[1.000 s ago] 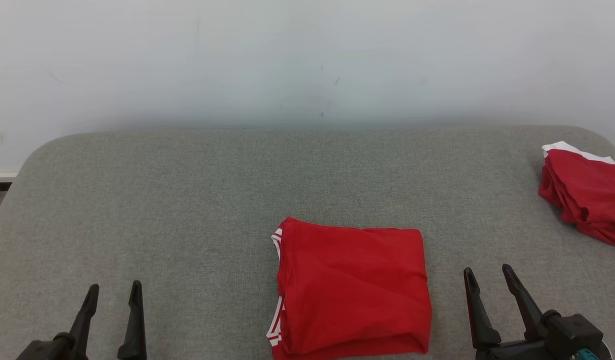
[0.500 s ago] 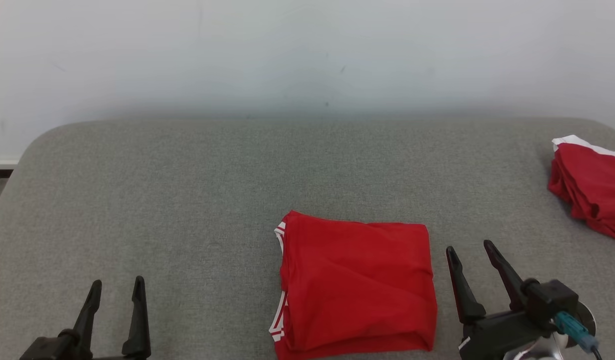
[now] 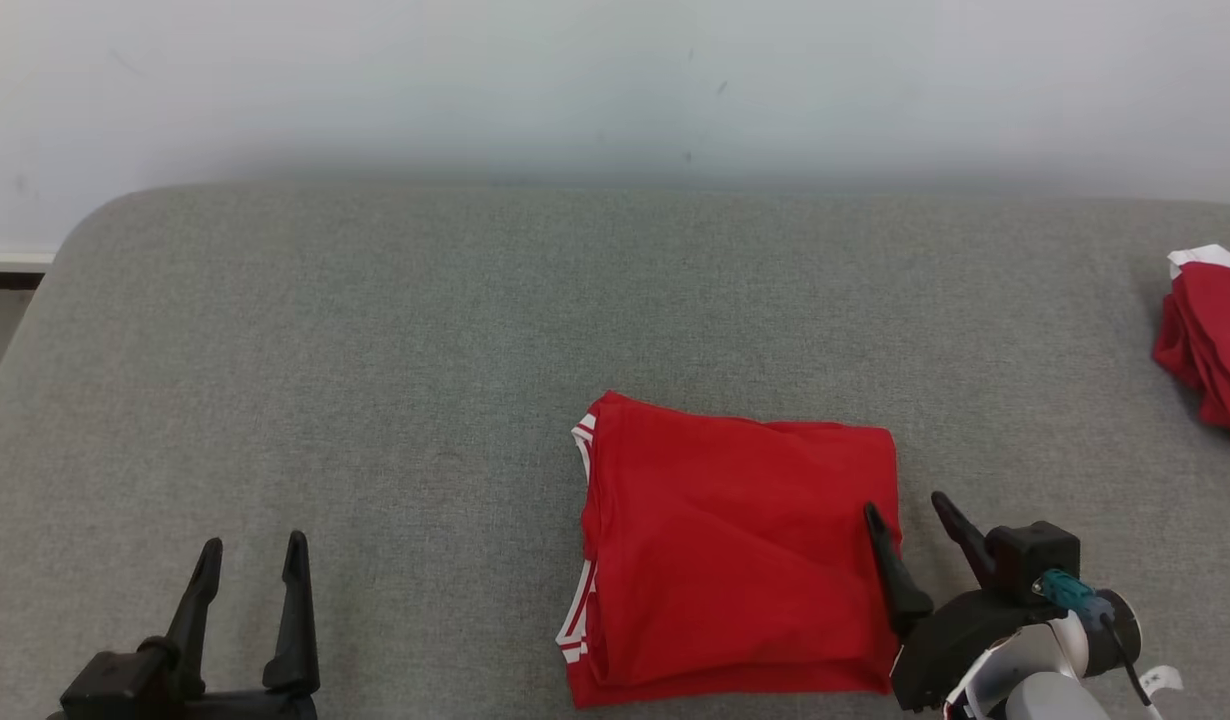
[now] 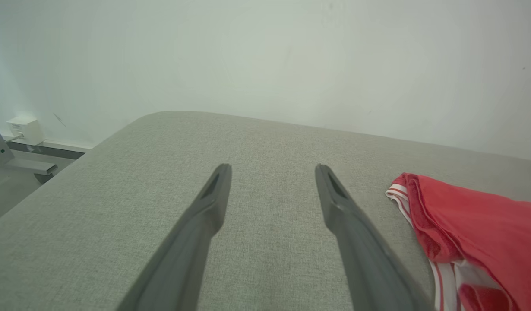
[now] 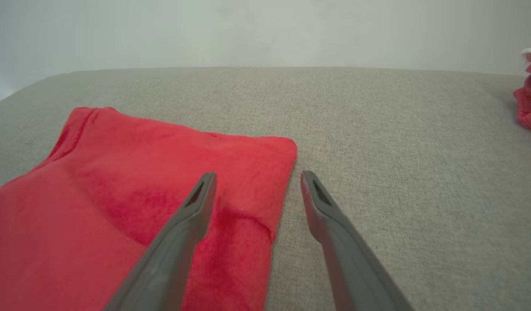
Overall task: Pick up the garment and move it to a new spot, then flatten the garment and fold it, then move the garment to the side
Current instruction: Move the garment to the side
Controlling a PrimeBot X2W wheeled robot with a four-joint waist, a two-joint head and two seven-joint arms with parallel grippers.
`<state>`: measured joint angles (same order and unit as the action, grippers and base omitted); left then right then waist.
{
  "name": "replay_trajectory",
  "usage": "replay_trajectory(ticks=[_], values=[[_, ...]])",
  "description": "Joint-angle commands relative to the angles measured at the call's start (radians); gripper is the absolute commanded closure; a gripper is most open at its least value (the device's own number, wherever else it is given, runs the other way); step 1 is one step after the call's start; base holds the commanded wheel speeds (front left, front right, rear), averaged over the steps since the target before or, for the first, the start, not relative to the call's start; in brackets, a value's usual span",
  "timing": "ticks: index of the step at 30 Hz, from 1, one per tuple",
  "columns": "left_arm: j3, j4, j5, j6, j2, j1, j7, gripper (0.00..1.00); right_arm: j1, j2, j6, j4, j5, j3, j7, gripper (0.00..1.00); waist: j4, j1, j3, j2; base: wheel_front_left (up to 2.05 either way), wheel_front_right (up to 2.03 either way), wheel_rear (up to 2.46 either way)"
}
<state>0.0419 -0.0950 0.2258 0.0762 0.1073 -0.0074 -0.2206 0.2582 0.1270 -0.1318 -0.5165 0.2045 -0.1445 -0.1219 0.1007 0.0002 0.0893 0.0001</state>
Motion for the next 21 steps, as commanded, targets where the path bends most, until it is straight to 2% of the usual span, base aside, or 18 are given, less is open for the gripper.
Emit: replay_trajectory(ticks=[1, 12, 13, 14, 15, 16, 17, 21], values=[[-0.002, -0.004, 0.000, -0.003, -0.002, -0.013, -0.007, 0.00, 0.012, -0.003, 0.003, -0.018, 0.010, -0.003, -0.007, 0.00, 0.006, -0.0002, 0.008, -0.0001, 0.00, 0.00, 0.00], [-0.014, -0.047, 0.007, -0.005, -0.006, -0.035, -0.026, 0.00, 0.081, -0.032, 0.003, -0.296, 0.057, -0.059, -0.052, 0.00, 0.004, -0.0002, 0.006, -0.0001, 0.00, 0.00, 0.00], [-0.014, -0.049, 0.007, -0.006, -0.007, -0.035, -0.027, 0.00, 0.082, -0.037, 0.003, -0.314, 0.065, -0.077, -0.051, 0.03, 0.003, -0.0002, 0.005, -0.0001, 0.00, 0.00, 0.00], [-0.015, -0.052, 0.008, -0.005, -0.007, -0.035, -0.028, 0.00, 0.084, -0.044, 0.003, -0.330, 0.078, -0.095, -0.049, 0.29, 0.003, -0.0002, 0.004, -0.0001, 0.00, 0.00, 0.00], [-0.016, -0.054, 0.008, -0.005, -0.008, -0.034, -0.029, 0.00, 0.087, -0.047, 0.003, -0.346, 0.088, -0.110, -0.047, 0.74, 0.002, -0.0002, 0.005, -0.0001, 0.00, 0.00, 0.00], [-0.017, -0.056, 0.009, -0.005, -0.008, -0.034, -0.030, 0.00, 0.093, -0.049, 0.003, -0.360, 0.097, -0.120, -0.049, 0.96, 0.002, -0.0002, 0.006, -0.0001, 0.00, 0.00, 0.00], [-0.018, -0.058, 0.010, -0.006, -0.008, -0.034, -0.032, 0.00, 0.101, -0.050, 0.003, -0.374, 0.108, -0.128, -0.053, 1.00, 0.001, -0.0002, 0.007, -0.0001, 0.00, 0.00, 0.00], [-0.020, -0.065, 0.012, -0.008, -0.010, -0.039, -0.036, 0.00, 0.144, -0.040, 0.003, -0.417, 0.140, -0.149, -0.067, 1.00, 0.001, -0.0002, 0.012, -0.0001, 0.00, 0.00, 0.00]])
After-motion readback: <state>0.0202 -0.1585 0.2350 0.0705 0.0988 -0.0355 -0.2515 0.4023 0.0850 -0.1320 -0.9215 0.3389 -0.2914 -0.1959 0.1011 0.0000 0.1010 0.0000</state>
